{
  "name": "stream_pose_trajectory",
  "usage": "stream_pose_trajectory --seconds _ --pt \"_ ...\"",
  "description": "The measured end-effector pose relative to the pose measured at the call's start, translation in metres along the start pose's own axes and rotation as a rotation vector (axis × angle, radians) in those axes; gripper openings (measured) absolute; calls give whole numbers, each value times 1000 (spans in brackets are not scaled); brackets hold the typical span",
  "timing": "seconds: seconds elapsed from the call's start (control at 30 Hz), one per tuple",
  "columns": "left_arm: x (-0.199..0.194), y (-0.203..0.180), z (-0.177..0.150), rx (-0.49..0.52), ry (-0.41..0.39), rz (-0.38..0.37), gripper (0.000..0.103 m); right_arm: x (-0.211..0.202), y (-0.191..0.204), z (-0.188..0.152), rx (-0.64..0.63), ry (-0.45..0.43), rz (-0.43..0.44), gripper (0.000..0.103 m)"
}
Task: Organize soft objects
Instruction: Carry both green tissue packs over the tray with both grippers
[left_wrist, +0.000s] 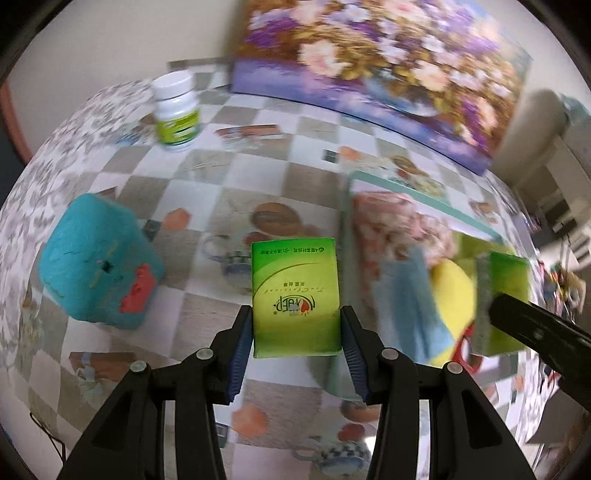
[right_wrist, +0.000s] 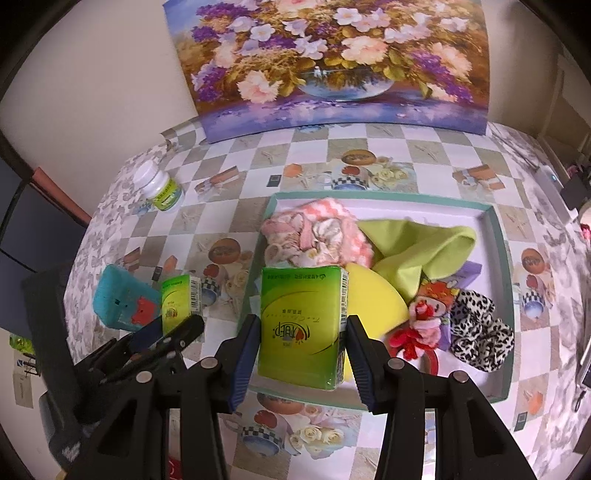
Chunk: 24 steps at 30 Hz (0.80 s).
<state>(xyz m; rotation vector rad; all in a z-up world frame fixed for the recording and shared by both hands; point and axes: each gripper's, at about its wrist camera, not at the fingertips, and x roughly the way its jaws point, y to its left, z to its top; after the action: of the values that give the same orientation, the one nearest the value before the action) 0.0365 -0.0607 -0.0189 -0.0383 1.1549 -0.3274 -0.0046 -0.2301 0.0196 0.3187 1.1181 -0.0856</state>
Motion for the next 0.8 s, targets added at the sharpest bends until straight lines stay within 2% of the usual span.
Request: stream_pose_trajectory --seconds 0.27,0.43,0.8 --pt "2 -39 -12 138 9 -71 48 7 -28 -10 68 30 -37 49" --pt "7 -52 -15 188 17 -81 48 19 -54 -16 137 82 -74 49" --pt "14 -83 -16 282 3 -102 48 30 -81 -19 207 122 -73 50"
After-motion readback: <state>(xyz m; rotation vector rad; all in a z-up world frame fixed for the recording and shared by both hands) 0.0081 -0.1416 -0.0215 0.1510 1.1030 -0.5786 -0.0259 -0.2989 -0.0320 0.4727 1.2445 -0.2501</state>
